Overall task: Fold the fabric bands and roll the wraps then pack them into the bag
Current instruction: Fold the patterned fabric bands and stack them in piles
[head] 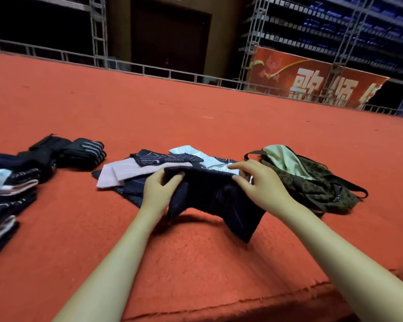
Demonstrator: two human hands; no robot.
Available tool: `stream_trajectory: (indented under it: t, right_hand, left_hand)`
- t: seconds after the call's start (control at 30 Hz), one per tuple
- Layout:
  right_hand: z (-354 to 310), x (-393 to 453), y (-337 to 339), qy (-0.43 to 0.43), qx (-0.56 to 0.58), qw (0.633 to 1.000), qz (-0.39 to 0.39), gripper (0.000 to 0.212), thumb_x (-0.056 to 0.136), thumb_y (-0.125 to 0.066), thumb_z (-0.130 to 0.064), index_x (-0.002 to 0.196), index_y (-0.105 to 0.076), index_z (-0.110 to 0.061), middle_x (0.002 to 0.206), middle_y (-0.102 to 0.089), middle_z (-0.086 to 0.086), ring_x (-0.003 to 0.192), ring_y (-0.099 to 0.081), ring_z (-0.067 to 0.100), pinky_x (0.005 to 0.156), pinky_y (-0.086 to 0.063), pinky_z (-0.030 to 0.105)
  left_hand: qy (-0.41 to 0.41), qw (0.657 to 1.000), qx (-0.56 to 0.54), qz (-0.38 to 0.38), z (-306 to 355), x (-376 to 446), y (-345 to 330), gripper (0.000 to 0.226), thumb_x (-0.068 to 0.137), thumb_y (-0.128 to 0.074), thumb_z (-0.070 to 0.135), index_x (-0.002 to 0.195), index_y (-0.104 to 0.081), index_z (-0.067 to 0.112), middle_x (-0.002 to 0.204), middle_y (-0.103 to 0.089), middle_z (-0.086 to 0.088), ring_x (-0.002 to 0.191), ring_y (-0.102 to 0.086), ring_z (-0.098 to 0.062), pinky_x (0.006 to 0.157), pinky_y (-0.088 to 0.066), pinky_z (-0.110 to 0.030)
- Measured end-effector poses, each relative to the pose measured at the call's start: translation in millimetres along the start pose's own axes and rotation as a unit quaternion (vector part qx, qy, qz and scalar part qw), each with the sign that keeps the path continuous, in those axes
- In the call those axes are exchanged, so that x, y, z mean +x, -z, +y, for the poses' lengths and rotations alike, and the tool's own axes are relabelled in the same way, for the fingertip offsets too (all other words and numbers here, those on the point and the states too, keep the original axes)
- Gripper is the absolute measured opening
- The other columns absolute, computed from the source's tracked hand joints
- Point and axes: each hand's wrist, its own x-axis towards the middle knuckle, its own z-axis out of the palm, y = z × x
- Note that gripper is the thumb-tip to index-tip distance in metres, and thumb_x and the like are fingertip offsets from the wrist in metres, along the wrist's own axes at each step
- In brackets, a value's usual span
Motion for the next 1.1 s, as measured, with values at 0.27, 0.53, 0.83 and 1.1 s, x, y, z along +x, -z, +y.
stream_trajectory:
  t: [0.27, 0.53, 0.83, 1.1]
  right_hand:
    - [48.9, -10.5, -62.5, -0.133, 0.047, 0.985, -0.104, 0.039, 0.079, -0.067, -0.011, 0.116, -0.063, -0.023, 0.115, -0.065, -0.008, 0.108, -0.058, 0.009, 0.092, -0.04, 0.02]
    - [65.7, -20.2, -100.9, -0.292, 0.135, 0.945, 0.054, 0.047, 0.081, -0.068, -0.013, 0.126, -0.057, -0.019, 0.113, -0.064, 0.006, 0.091, -0.055, 0.012, 0.082, -0.039, 0.022]
    - [65.9, -30.4, -94.6, -0.248, 0.084, 0.962, -0.081, 0.082, 0.082, -0.069, -0.026, 0.15, -0.022, -0.016, 0.142, -0.046, 0.011, 0.129, -0.045, 0.023, 0.103, -0.034, 0.028]
    - [60.5, -28.5, -93.9, -0.279, 0.192, 0.938, 0.075, 0.054, 0.082, -0.067, -0.008, 0.134, -0.051, -0.012, 0.098, -0.064, 0.0, 0.087, -0.058, 0.011, 0.079, -0.038, 0.019]
  left_hand:
    - [0.102, 0.991, 0.086, -0.007, -31.7, 16.8, 17.7, 0.011, 0.088, -0.062, 0.013, 0.098, -0.065, 0.016, 0.097, -0.068, 0.001, 0.094, -0.061, -0.016, 0.089, -0.047, -0.032]
    - [0.063, 0.971, 0.229, -0.031, -40.0, 28.3, 16.0, 0.021, 0.088, -0.06, 0.013, 0.109, -0.061, 0.013, 0.101, -0.061, 0.004, 0.096, -0.053, -0.012, 0.08, -0.035, -0.022]
    - [-0.015, 0.941, 0.335, 0.056, -31.3, 21.3, 22.3, 0.031, 0.083, -0.061, 0.019, 0.114, -0.061, 0.019, 0.103, -0.062, -0.004, 0.102, -0.053, -0.021, 0.095, -0.036, -0.028]
    - [-0.154, 0.902, 0.391, -0.102, -21.8, -9.9, -14.2, 0.03, 0.083, -0.051, 0.032, 0.109, -0.064, 0.023, 0.097, -0.057, 0.003, 0.098, -0.052, -0.02, 0.087, -0.045, -0.036]
